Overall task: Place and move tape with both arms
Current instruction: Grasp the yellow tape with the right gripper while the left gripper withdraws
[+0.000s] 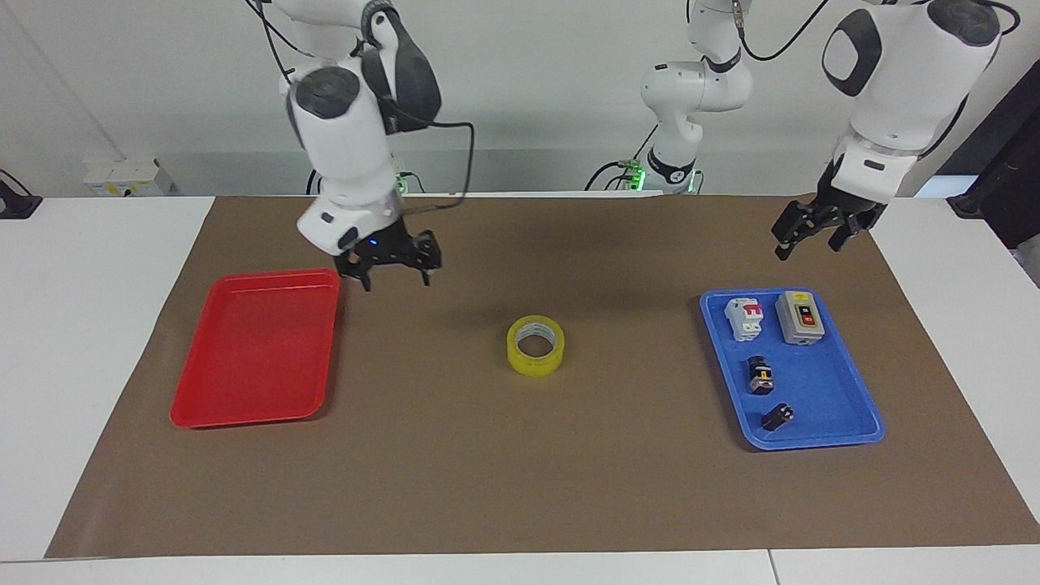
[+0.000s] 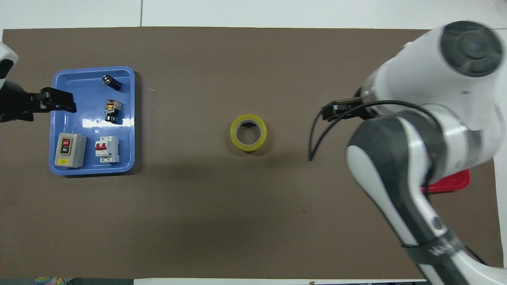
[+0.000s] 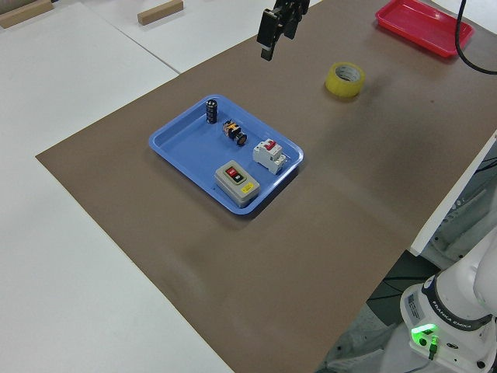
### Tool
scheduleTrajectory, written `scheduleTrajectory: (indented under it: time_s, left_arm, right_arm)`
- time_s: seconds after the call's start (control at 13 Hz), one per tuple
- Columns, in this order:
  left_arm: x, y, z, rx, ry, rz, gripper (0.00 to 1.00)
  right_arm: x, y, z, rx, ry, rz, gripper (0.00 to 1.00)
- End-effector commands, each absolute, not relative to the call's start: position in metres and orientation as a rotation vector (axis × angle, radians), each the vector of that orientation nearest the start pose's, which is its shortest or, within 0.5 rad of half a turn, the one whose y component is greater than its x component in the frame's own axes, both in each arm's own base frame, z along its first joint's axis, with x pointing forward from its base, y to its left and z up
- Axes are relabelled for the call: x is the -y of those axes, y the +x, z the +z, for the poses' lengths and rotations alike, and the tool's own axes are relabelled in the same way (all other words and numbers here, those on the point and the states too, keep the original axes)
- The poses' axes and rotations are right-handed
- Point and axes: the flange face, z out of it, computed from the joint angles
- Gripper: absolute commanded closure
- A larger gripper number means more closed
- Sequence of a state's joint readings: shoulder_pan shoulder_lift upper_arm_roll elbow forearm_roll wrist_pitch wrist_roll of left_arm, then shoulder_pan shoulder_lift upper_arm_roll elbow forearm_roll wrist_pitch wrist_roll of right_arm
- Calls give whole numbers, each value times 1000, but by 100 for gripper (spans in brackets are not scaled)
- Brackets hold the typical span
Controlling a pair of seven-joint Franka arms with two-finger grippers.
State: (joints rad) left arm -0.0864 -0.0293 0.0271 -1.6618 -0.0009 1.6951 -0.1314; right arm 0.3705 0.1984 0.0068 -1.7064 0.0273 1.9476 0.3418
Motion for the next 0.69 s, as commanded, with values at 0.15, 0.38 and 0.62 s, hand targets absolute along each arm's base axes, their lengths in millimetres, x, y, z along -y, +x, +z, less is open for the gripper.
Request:
scheduleTrajectory:
  time_s: [0.15,0.38,0.62]
  left_arm:
    - [7,558,635,-2,-3188,52,0]
    - [-9,541,634,4,-3203,83,0]
    - [-1,539,633,-11,-3203,99,0]
  right_arm:
    - [-328,589,394,-133,-3045,-132,0]
    - [-358,581,370,-148,-3043,-155,0]
    - [-360,572,355,-99,-3081,-160,0]
